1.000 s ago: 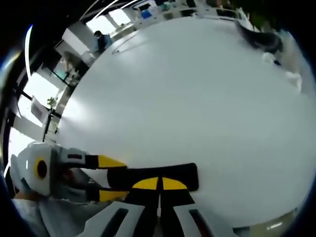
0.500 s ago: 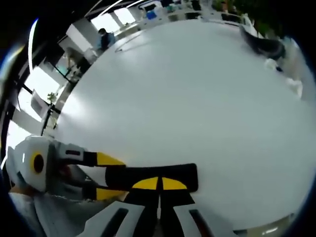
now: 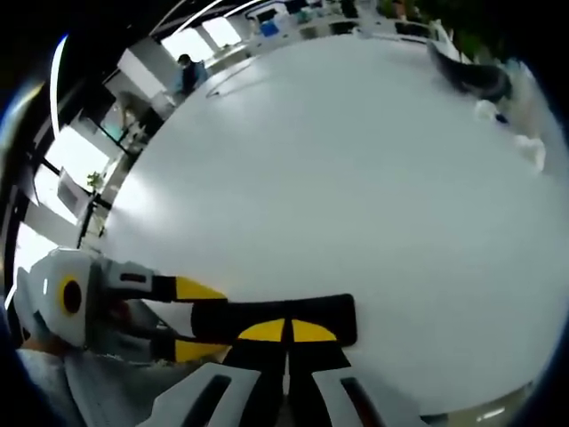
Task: Press the specified remote control buttons in sequence, fully releasing each button before pressing the next.
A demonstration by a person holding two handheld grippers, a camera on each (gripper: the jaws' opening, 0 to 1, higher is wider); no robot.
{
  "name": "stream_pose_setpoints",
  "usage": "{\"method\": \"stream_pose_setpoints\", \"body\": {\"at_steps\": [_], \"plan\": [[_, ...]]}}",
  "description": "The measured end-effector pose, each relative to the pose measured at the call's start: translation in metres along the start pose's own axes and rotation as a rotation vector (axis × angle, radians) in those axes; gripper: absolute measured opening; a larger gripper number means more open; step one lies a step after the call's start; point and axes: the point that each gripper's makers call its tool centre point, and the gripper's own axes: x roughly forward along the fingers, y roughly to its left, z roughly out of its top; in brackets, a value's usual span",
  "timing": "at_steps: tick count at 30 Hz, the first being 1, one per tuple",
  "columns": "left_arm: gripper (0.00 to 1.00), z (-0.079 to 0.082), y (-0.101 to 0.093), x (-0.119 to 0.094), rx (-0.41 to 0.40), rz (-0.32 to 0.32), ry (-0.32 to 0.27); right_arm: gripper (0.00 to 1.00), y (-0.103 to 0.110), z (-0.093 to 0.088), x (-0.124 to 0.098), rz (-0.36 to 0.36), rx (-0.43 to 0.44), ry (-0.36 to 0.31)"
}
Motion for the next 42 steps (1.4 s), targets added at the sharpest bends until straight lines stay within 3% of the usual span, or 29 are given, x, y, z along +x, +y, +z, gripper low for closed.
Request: {"method": "stream_pose_setpoints", "body": {"at_steps": [42], "plan": [[0.25, 0.0004, 0.0008, 0.0009, 0.003, 0.001, -0.001, 0.00, -0.0004, 0.0009, 0.0006, -0.029, -0.053, -0.009]]}}
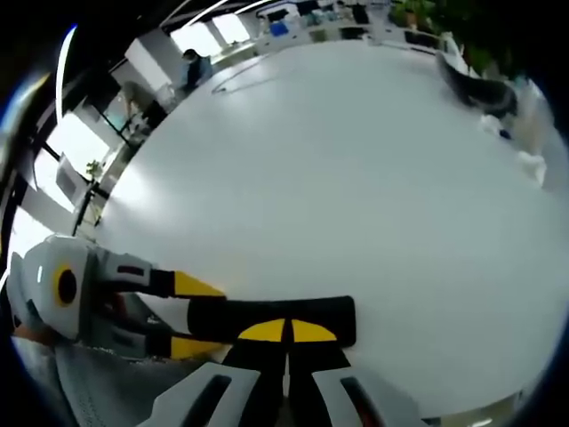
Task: Press the specified remote control buttons in sequence, fully releasing each button before pressing the next.
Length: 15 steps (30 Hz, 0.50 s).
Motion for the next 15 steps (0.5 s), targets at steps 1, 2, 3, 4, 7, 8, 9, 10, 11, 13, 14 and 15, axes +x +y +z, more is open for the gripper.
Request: {"method": "stream_pose_setpoints", "body": {"at_steps": [1, 2, 3, 4, 7, 8, 9, 10, 11, 13, 14, 15], "plan": [[0.25, 0.0000, 0.0000, 0.0000, 0.000, 0.000, 0.000, 0.00, -0.0002, 0.0001, 0.0000, 0.001, 0.003, -0.001], [0.25, 0.0000, 0.0000, 0.0001, 0.000, 0.000, 0.000, 0.00, -0.0006, 0.0003, 0.0002, 0.004, 0.009, -0.003], [0.25, 0.0000, 0.0001, 0.0002, 0.000, 0.000, 0.000, 0.00, -0.0008, 0.0004, 0.0004, 0.004, 0.013, -0.004], [0.25, 0.0000, 0.0001, 0.0003, 0.000, 0.000, 0.000, 0.00, -0.0007, 0.0004, 0.0004, 0.003, 0.013, -0.006], [0.25, 0.0000, 0.0003, 0.0003, 0.000, 0.000, 0.000, 0.00, -0.0001, 0.0005, 0.0006, -0.005, -0.005, -0.010], [0.25, 0.0002, 0.0003, 0.0004, 0.000, 0.000, 0.000, 0.00, -0.0005, 0.0007, 0.0006, -0.006, -0.006, -0.011], [0.25, 0.0002, 0.0004, 0.0004, 0.000, 0.000, 0.000, 0.00, -0.0007, 0.0009, 0.0006, -0.003, -0.003, -0.011], [0.25, 0.0001, 0.0004, 0.0005, 0.000, 0.000, 0.000, 0.00, -0.0012, 0.0010, 0.0006, 0.000, 0.003, -0.010], [0.25, 0.0001, 0.0004, 0.0006, 0.001, 0.000, 0.001, 0.00, -0.0018, 0.0014, 0.0006, 0.009, 0.015, -0.008], [0.25, -0.0001, 0.0005, 0.0005, 0.001, 0.000, 0.000, 0.00, -0.0018, 0.0015, 0.0003, 0.018, 0.030, -0.006], [0.25, -0.0003, 0.0006, 0.0006, 0.001, 0.000, 0.001, 0.00, -0.0008, 0.0014, 0.0001, 0.019, 0.034, -0.004], [0.25, -0.0003, 0.0006, 0.0006, 0.001, 0.000, 0.001, 0.00, -0.0003, 0.0014, 0.0001, 0.017, 0.033, -0.003]]}}
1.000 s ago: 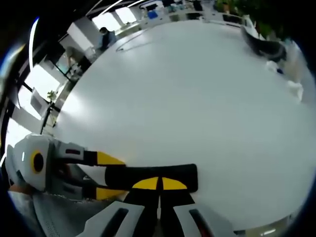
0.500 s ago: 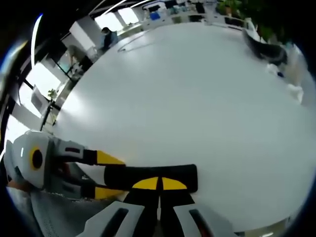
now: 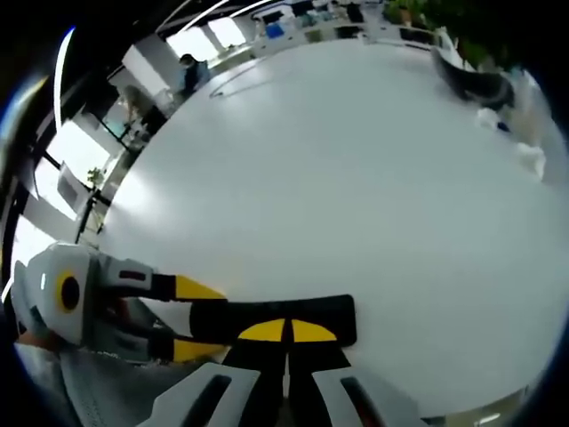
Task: Press the specified remote control buttons in sequence, fully releasing each button before pressing the next.
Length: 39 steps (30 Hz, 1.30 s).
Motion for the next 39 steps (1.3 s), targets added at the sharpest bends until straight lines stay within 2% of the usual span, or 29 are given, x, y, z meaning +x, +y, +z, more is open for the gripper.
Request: {"method": "stream_pose_setpoints", "body": {"at_steps": [4, 10, 13, 18, 27, 29, 35, 39], "plan": [[0.25, 0.000, 0.000, 0.000, 0.002, 0.001, 0.000, 0.00, 0.001, 0.000, -0.001, -0.006, -0.004, 0.003], [0.25, 0.000, 0.000, 0.000, 0.003, 0.001, 0.000, 0.00, -0.001, 0.000, -0.001, 0.031, 0.083, -0.001], [0.25, 0.000, 0.000, -0.001, 0.004, 0.000, -0.001, 0.00, -0.001, 0.000, -0.002, 0.039, 0.098, 0.000], [0.25, 0.000, -0.002, 0.000, 0.011, -0.006, -0.002, 0.00, 0.008, 0.003, -0.002, 0.065, 0.069, -0.016], [0.25, 0.000, -0.007, 0.000, 0.032, -0.026, -0.002, 0.00, 0.018, 0.002, 0.000, 0.123, 0.080, -0.012], [0.24, 0.001, -0.009, 0.001, 0.038, -0.031, -0.005, 0.00, 0.017, 0.000, 0.003, 0.125, 0.081, 0.010], [0.24, 0.001, -0.009, 0.001, 0.039, -0.037, -0.006, 0.00, 0.022, 0.001, 0.004, 0.147, 0.065, 0.004], [0.24, 0.002, -0.009, 0.001, 0.041, -0.039, -0.007, 0.00, 0.022, -0.002, 0.007, 0.132, 0.047, 0.023]]}}
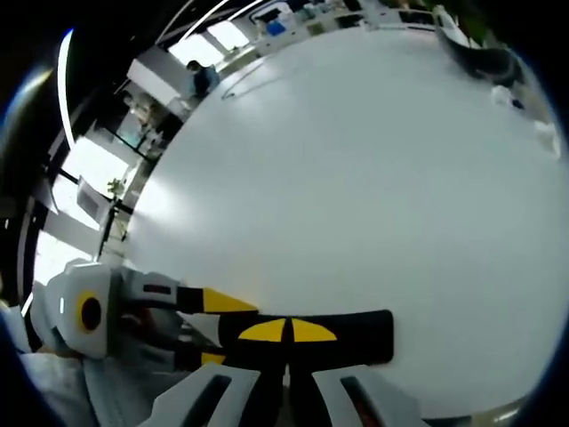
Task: Press the specified remote control buttons in sequence, fully releasing each button before pressing the next.
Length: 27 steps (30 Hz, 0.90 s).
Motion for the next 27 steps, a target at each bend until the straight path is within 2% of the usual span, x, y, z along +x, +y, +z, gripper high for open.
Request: {"method": "stream_pose_setpoints", "body": {"at_steps": [10, 18, 24, 27], "plan": [[0.24, -0.0001, -0.0002, 0.0003, 0.001, -0.001, 0.000, 0.00, -0.0008, -0.0002, 0.0002, 0.008, 0.022, -0.009], [0.24, -0.0001, -0.0012, 0.0003, 0.006, -0.006, -0.002, 0.00, -0.0025, 0.0014, 0.0018, 0.023, 0.072, -0.019], [0.24, 0.0001, -0.0017, 0.0004, 0.004, -0.004, -0.002, 0.00, -0.0022, 0.0016, 0.0028, -0.001, 0.051, -0.019], [0.24, 0.0002, -0.0015, 0.0005, 0.005, -0.002, 0.002, 0.00, -0.0036, 0.0022, 0.0028, 0.019, 0.068, -0.035]]}}
